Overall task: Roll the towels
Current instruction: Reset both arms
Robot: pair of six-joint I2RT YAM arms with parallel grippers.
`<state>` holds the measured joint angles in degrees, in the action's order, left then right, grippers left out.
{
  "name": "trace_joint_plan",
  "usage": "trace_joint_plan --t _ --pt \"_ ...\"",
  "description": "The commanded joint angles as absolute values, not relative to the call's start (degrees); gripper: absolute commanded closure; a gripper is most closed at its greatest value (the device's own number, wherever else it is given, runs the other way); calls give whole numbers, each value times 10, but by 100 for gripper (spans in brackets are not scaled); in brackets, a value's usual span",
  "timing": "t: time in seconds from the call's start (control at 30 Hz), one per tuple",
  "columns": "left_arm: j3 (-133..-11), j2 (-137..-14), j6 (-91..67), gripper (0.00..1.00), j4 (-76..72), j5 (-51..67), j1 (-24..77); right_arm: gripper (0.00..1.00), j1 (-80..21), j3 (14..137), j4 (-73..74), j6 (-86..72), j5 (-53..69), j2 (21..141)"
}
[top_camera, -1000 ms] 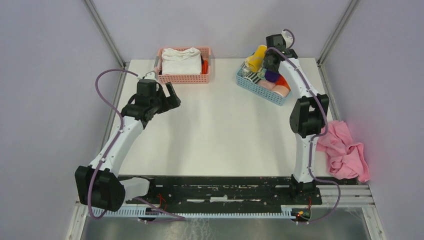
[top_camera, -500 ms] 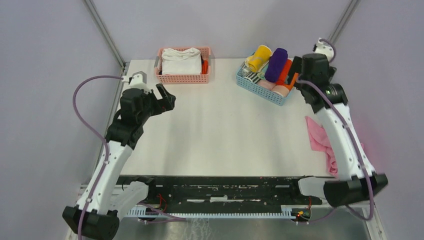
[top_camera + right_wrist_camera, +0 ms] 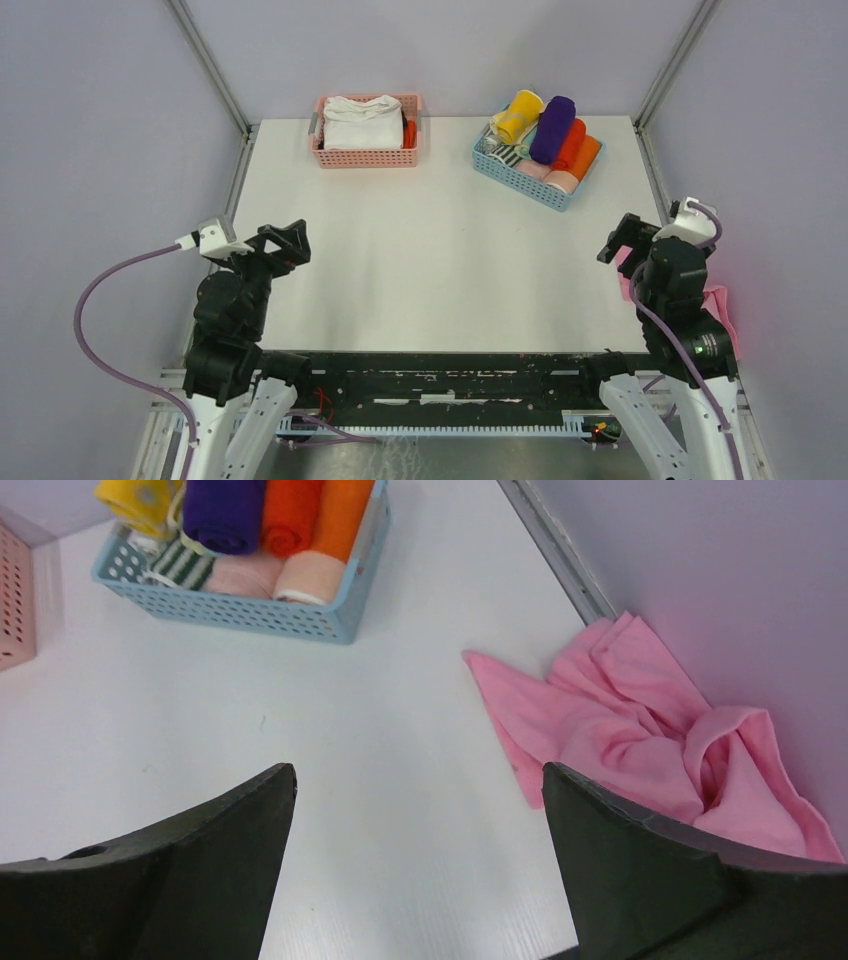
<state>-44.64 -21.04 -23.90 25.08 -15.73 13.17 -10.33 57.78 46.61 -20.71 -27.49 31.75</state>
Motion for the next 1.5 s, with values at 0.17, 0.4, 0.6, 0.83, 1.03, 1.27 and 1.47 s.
trace_joint_plan --t 0.17,0.4,0.6,0.83,1.03,1.27,1.47 --pt "-398 -168 -222 1 215 -190 132 0 -101 509 463 -223 -279 278" --pt "-398 -175 -218 0 226 -207 132 0 -101 510 463 -225 -281 281" --pt "-394 -178 -213 1 218 -192 132 0 -101 511 462 -224 -275 285" --pt "-391 -181 -212 1 214 -195 134 0 -101 508 461 -227 -276 287" --pt "-387 -182 -210 1 218 -207 141 0 -101 506 460 -231 -273 290" --pt "-385 -182 -210 1 220 -207 142 0 -101 504 456 -234 -269 294" --pt "-382 -180 -210 1 220 -209 143 0 -101 502 455 -236 -263 300"
